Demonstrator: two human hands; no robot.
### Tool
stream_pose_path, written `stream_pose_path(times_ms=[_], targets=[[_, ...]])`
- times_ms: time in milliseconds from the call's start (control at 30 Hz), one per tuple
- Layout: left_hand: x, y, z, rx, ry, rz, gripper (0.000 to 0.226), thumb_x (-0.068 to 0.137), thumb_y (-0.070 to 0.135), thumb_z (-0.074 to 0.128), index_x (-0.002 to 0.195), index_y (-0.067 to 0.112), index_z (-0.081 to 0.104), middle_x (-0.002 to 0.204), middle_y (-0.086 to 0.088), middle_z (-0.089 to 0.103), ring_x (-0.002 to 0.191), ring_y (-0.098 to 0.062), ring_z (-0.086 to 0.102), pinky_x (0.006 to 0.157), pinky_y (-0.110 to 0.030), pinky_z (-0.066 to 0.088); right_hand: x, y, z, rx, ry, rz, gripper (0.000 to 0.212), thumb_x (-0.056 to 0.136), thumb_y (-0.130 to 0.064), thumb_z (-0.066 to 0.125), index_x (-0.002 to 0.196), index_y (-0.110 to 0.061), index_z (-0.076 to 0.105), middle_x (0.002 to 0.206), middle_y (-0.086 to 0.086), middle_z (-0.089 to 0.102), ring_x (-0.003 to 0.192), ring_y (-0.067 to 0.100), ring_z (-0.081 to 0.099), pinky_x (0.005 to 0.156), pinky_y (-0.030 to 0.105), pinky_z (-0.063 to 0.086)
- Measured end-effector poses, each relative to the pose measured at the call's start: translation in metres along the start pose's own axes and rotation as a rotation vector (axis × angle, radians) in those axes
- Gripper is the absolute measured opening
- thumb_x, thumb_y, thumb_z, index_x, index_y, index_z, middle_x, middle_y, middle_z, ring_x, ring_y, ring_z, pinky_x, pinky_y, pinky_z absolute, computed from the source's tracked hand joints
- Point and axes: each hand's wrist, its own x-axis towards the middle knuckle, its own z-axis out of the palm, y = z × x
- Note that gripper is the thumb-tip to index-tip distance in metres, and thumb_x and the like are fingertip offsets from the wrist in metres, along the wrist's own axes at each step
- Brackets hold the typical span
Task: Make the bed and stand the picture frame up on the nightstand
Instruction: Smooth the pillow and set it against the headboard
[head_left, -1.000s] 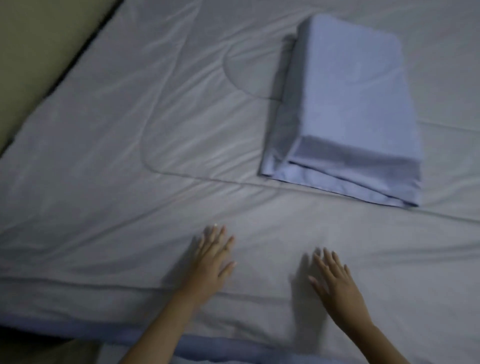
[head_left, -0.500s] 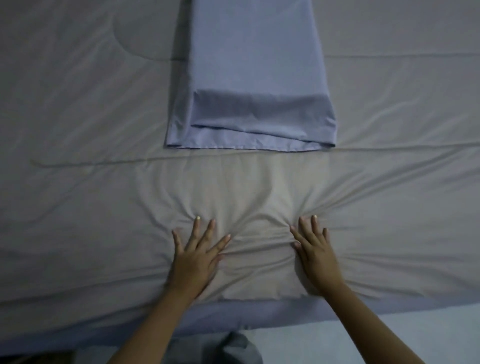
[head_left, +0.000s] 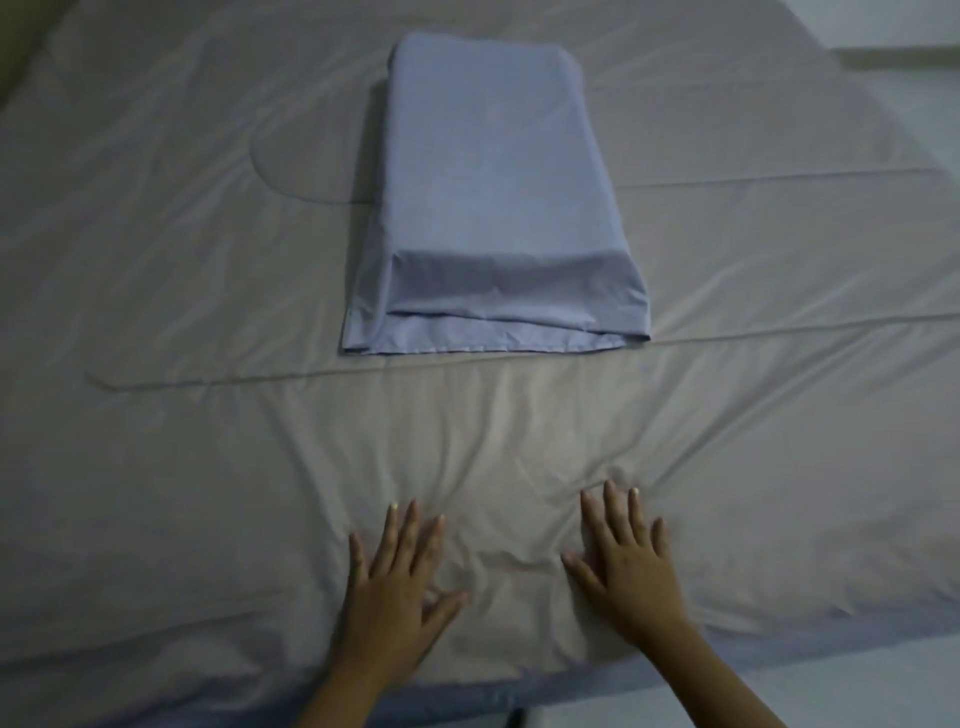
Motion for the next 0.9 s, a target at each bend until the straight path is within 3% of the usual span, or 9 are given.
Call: stream_pose_path(times_ms=[100,200,300,400,500,600,733,800,900], targets=[[0.019,-0.010,-0.026,-0.224,0.113,-0.033,0.070,0.091,0.064,0.032,0.142,0.019,0.047,0.144,-0.003,0.054,0.133,-0.021,0.051,0.107,-0.040,0.035,0.014,-0.002,-0.025,0.179,0.058,0.003,0.107,0.067,-0.088,-0.005,0.153,-0.027,0.013,0.162,0.001,0.004,0.150,0.024,0.005,0.118,0.048,0.016],[0.067,-0.022,-0.062,-0.630,0.316,-0.221,0.043,0.093,0.025,0.057,0.133,0.010,0.058,0.126,-0.011,0.067,0.114,-0.026,0.066,0.091,-0.026,0.049,0.048,-0.004,-0.067,0.400,0.164,0.041,0.094,0.079,-0.077,0.031,0.152,-0.020,0.019,0.162,0.002,0.010,0.150,0.020,0.013,0.119,0.041,0.018],[0.131,-0.033,-0.109,-0.720,0.545,-0.369,0.031,0.093,0.010,0.060,0.122,-0.001,0.064,0.116,-0.019,0.069,0.107,-0.032,0.067,0.086,-0.027,0.046,0.102,-0.003,-0.117,0.615,0.346,0.104,0.075,0.088,-0.049,0.056,0.149,-0.016,0.029,0.157,0.004,0.028,0.144,0.019,0.030,0.114,0.033,0.029],[0.199,-0.043,-0.152,-0.615,0.683,-0.381,0.036,0.092,0.018,0.063,0.119,-0.006,0.063,0.114,-0.028,0.064,0.108,-0.041,0.061,0.093,-0.038,0.046,0.168,0.001,-0.169,0.835,0.481,0.159,0.075,0.087,-0.048,0.060,0.146,-0.011,0.033,0.149,0.008,0.041,0.137,0.023,0.040,0.108,0.030,0.034],[0.260,-0.047,-0.185,-0.664,0.663,-0.503,0.061,0.093,0.038,0.059,0.140,0.001,0.046,0.141,-0.027,0.045,0.131,-0.039,0.043,0.111,-0.042,0.033,0.237,0.006,-0.212,0.934,0.432,0.214,0.088,0.086,-0.055,0.058,0.150,-0.005,0.023,0.153,0.015,0.033,0.140,0.029,0.034,0.112,0.034,0.031],[0.308,-0.046,-0.201,-0.904,0.545,-0.612,0.082,0.089,0.055,0.056,0.152,0.013,0.026,0.158,-0.014,0.026,0.145,-0.032,0.027,0.120,-0.042,0.022,0.293,0.014,-0.229,1.093,0.224,0.269,0.094,0.083,-0.059,0.058,0.150,-0.005,0.021,0.152,0.015,0.034,0.138,0.033,0.037,0.108,0.040,0.035],[0.337,-0.045,-0.191,-1.305,0.388,-0.589,0.085,0.079,0.047,0.072,0.148,0.014,0.037,0.149,-0.007,0.045,0.134,-0.027,0.047,0.113,-0.040,0.037,0.328,0.016,-0.215,1.276,0.039,0.283,0.098,0.063,-0.063,0.073,0.140,-0.011,0.042,0.138,0.008,0.053,0.119,0.029,0.054,0.094,0.041,0.047],[0.342,-0.045,-0.185,-1.368,0.346,-0.671,0.091,0.070,0.050,0.073,0.147,0.016,0.038,0.148,-0.007,0.047,0.130,-0.029,0.050,0.110,-0.045,0.041,0.336,0.016,-0.206,1.296,0.088,0.271,0.085,0.069,-0.052,0.076,0.136,-0.010,0.046,0.134,0.006,0.056,0.115,0.027,0.056,0.096,0.042,0.048],[0.337,-0.032,-0.190,-1.417,0.405,-0.695,0.083,0.075,0.042,0.070,0.147,0.017,0.038,0.149,-0.006,0.045,0.130,-0.029,0.049,0.107,-0.043,0.043,0.335,0.015,-0.210,1.362,0.112,0.259,0.068,0.075,-0.035,0.076,0.132,-0.008,0.050,0.127,0.006,0.059,0.105,0.024,0.057,0.087,0.033,0.047]])
